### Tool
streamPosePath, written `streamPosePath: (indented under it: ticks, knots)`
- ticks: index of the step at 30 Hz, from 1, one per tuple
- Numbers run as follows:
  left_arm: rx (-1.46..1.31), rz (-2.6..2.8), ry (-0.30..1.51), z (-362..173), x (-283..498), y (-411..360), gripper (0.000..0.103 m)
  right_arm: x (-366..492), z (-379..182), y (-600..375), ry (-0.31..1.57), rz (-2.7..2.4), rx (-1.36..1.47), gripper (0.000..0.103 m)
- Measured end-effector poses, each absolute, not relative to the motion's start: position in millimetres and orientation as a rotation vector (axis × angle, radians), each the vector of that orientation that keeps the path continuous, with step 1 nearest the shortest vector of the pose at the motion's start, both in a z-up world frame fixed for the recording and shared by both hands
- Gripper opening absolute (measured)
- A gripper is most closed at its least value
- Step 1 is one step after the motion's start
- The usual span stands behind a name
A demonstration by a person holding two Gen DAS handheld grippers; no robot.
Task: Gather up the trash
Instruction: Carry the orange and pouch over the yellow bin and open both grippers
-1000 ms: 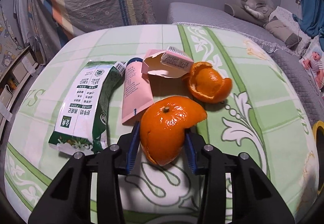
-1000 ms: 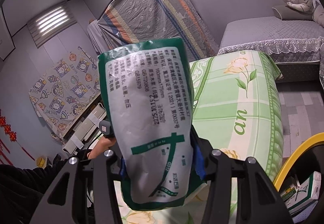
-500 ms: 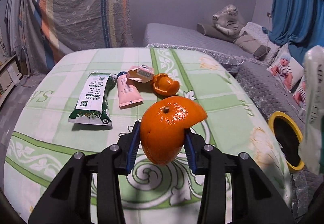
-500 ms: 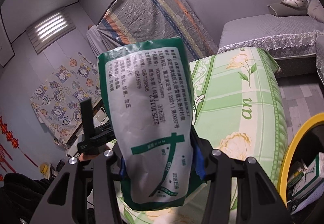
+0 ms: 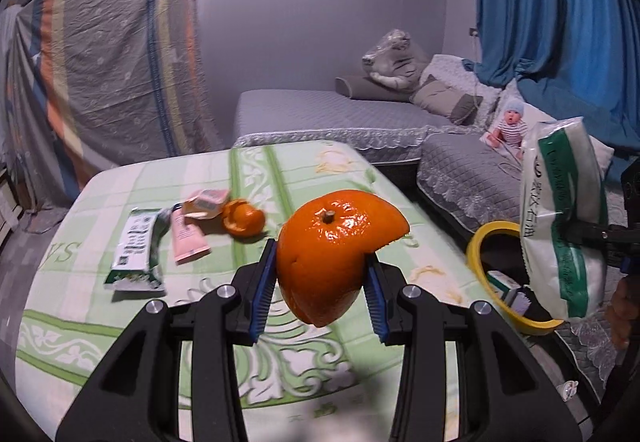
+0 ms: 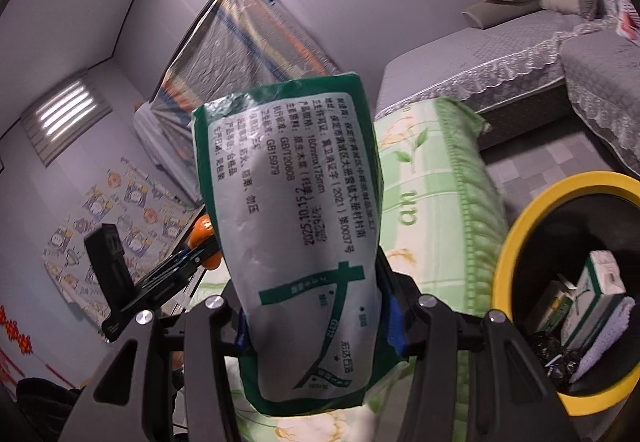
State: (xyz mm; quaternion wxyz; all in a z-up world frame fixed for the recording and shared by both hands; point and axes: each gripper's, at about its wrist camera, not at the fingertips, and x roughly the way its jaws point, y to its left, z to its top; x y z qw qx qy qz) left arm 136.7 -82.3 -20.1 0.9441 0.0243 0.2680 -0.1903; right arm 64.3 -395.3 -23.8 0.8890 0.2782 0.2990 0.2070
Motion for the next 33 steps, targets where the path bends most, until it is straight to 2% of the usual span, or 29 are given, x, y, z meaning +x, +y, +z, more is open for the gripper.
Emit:
streamPosePath:
  ticks: [17,33]
  knots:
    - [0.177,-0.653,0.497,-12.4,138.1,-242.1,0.038,13.5,-34.9,-506.7,0.488,0.091,0.631,0.047]
    - [0.257,-0.759,0.485,-36.1,138.8,-335.6,0.038,12.1,-78.3,-559.8,0.525,-0.068,0.673,0.047]
